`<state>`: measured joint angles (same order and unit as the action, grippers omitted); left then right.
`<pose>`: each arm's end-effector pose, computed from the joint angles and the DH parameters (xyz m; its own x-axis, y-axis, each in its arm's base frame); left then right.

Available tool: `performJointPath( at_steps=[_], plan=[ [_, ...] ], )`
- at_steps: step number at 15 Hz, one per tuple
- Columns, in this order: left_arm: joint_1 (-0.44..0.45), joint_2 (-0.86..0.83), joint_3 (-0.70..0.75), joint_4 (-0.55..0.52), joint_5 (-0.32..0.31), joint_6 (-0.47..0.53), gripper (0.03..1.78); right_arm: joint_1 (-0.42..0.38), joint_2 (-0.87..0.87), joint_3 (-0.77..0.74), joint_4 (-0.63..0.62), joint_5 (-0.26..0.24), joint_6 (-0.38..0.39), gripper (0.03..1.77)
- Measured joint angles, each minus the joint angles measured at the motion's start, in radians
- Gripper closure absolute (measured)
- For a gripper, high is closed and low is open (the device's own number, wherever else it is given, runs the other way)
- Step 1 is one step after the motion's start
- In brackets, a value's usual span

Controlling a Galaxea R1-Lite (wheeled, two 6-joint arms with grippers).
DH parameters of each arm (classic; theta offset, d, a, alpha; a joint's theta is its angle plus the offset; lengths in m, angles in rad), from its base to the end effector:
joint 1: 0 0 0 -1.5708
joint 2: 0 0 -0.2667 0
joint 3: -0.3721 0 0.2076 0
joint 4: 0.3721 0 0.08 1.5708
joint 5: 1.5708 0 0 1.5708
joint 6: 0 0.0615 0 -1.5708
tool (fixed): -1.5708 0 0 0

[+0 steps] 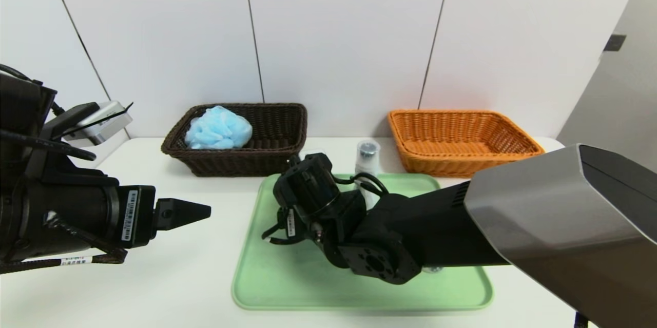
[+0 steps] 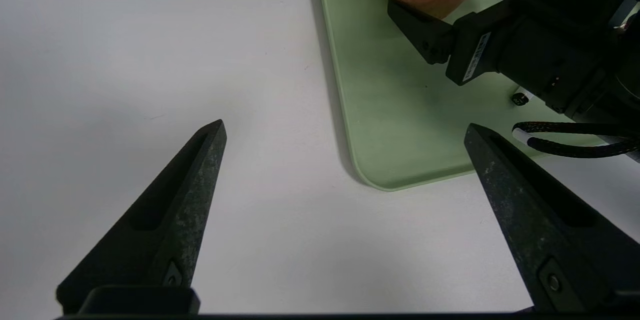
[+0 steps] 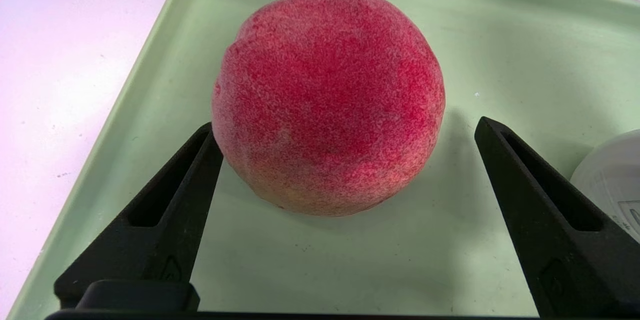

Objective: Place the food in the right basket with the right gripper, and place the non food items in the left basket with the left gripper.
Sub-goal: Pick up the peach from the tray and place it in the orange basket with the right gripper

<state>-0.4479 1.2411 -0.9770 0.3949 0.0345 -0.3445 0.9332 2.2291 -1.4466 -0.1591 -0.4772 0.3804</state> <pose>0.2099 -0.0985 0.1881 0.7271 -0.3111 -0.6120 0.1979 0.9486 -0.2471 0.2982 0.3551 0.0495 0.7984 0.3061 -0.5186 -0.3276 0.9434 0.0525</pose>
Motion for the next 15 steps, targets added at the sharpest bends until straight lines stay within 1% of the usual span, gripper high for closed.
performJointPath(
  at_steps=[2,3,4,6,10,15],
  plan=[
    [0.000,0.000,0.000,0.000,0.000,-0.001,0.12,0.000,0.003,0.000,0.000,0.000,0.000,0.54],
    [0.000,0.001,0.000,0.000,0.000,-0.002,0.12,0.000,0.004,0.000,-0.001,0.000,0.000,0.65],
    [0.000,0.001,0.000,0.000,0.000,-0.001,0.12,0.000,0.005,0.000,-0.001,0.000,-0.001,0.71],
    [0.000,0.001,0.000,0.000,0.000,-0.001,0.12,0.001,0.006,0.001,-0.001,-0.001,-0.001,0.75],
    [0.000,0.001,0.000,0.001,0.000,-0.001,0.12,0.006,-0.004,0.008,0.004,0.000,-0.002,0.78],
    [0.000,-0.002,-0.002,0.000,0.000,-0.001,0.12,0.019,-0.084,0.027,0.016,0.003,-0.016,0.78]
  ],
)
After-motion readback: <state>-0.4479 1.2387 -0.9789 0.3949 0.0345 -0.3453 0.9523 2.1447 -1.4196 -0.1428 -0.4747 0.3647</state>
